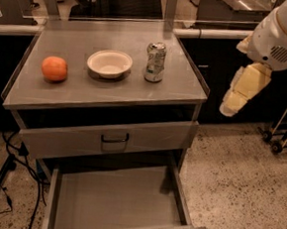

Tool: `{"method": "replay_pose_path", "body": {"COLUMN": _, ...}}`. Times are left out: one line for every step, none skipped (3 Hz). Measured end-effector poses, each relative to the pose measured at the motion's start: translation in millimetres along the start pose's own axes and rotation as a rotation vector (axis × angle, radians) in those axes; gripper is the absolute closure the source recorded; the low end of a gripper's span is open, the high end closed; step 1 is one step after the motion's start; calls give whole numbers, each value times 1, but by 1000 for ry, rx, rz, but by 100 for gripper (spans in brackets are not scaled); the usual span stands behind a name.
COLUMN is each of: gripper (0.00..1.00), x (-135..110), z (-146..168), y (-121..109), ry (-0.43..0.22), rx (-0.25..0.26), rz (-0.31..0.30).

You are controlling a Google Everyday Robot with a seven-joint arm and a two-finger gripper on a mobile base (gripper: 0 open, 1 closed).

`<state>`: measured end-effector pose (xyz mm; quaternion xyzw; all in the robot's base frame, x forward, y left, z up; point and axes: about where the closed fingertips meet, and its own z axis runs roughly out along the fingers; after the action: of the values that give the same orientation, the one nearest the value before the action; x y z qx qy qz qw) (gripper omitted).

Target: Place 7up can into middle drawer

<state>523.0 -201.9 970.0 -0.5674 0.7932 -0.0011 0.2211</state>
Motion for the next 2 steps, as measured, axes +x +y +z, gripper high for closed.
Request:
{"method": "replay_pose_path", "body": {"gripper": 0, "x": -6, "z": 24, "y": -26, "ry": -46, "rx": -10, "rz": 35}}
{"method": "replay_pose_path", "body": {"gripper": 0, "x": -12, "z": 52, "y": -47, "ry": -83, "rx": -32, "rz": 56}}
